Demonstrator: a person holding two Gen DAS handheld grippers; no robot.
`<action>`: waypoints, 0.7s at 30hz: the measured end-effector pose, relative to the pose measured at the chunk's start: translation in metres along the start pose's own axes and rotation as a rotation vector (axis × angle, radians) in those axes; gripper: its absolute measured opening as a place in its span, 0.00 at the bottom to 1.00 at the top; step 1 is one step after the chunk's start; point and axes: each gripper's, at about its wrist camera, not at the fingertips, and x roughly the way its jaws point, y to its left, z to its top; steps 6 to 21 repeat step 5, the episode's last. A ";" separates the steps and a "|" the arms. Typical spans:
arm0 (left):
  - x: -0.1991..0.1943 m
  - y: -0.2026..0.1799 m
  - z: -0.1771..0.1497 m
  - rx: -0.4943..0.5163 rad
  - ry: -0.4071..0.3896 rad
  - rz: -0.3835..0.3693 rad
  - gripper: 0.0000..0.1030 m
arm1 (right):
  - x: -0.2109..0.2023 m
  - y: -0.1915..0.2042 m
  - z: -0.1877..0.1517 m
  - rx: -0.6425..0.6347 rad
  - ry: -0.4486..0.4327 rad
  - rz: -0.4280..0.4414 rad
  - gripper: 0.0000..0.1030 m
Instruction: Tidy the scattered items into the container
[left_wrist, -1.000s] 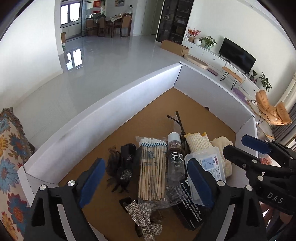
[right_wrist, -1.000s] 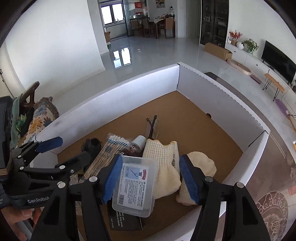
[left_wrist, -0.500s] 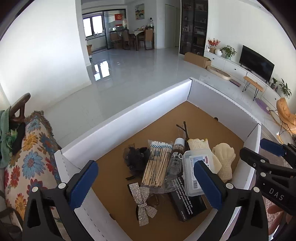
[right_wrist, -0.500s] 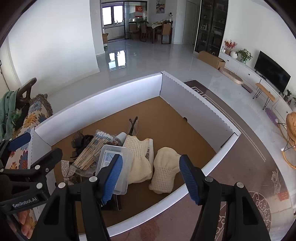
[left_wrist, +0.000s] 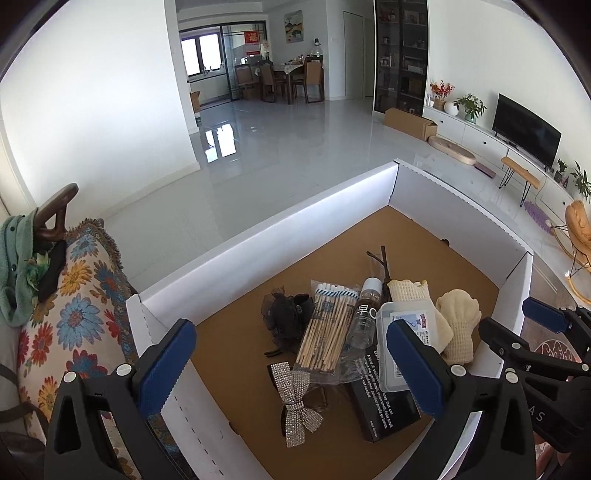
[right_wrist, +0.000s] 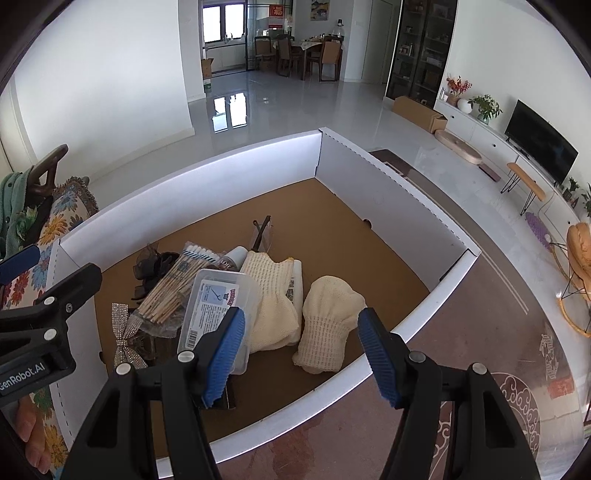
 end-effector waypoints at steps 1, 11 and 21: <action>-0.003 0.002 -0.002 -0.013 -0.018 0.004 1.00 | 0.001 0.001 -0.001 0.000 0.002 0.002 0.63; -0.015 0.001 -0.006 -0.019 -0.092 0.051 1.00 | 0.005 0.006 -0.002 0.008 0.002 0.021 0.63; -0.015 0.001 -0.006 -0.019 -0.092 0.051 1.00 | 0.005 0.006 -0.002 0.008 0.002 0.021 0.63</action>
